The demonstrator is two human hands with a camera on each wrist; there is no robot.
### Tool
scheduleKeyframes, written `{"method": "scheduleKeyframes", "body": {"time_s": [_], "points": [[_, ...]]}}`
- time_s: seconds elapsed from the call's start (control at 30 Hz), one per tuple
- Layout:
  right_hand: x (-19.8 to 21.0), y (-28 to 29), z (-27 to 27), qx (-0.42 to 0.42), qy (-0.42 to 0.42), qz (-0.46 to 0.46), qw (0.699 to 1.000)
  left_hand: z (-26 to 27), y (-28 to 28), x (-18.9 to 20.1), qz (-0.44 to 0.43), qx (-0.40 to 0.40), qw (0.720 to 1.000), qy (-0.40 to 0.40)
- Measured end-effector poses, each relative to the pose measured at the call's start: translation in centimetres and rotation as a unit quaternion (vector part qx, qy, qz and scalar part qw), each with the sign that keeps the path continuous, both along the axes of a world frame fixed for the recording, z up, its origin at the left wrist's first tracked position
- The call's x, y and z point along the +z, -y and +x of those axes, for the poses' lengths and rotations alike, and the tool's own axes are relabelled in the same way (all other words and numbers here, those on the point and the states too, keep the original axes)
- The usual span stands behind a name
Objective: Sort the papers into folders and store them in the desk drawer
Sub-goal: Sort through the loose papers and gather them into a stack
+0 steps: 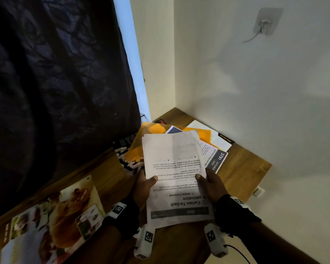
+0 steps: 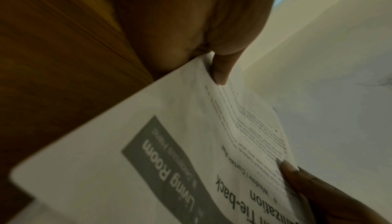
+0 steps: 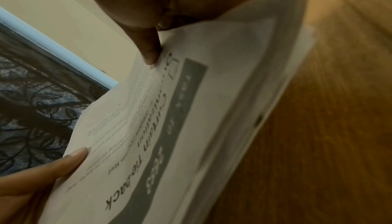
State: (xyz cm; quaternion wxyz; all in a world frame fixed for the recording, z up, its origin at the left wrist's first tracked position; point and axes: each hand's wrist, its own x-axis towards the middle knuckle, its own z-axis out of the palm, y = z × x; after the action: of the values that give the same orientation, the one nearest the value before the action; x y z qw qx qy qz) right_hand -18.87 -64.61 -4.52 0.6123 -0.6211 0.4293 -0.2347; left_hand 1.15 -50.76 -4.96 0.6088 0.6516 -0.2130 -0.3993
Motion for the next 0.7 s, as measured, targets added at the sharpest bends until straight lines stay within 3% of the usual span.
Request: {"method": "scheduleKeyframes", "body": {"time_s": [0.3,0.47,0.7], "points": [[-1.6,1.8,1.5,0.041,-0.149,-0.118,0.981,0.6,-1.5,-0.4,0.009,0.002,1.000,-0.022],[-1.0,2.3,1.9,0.074,-0.294,-0.156,0.940,0.3,-2.0,-1.5,0.021,0.007,0.999,-0.037],[-0.1,3.3,0.8,0.011,-0.300,-0.131,0.945,0.7,-2.1,-2.1,0.018,0.062,0.997,-0.046]]}}
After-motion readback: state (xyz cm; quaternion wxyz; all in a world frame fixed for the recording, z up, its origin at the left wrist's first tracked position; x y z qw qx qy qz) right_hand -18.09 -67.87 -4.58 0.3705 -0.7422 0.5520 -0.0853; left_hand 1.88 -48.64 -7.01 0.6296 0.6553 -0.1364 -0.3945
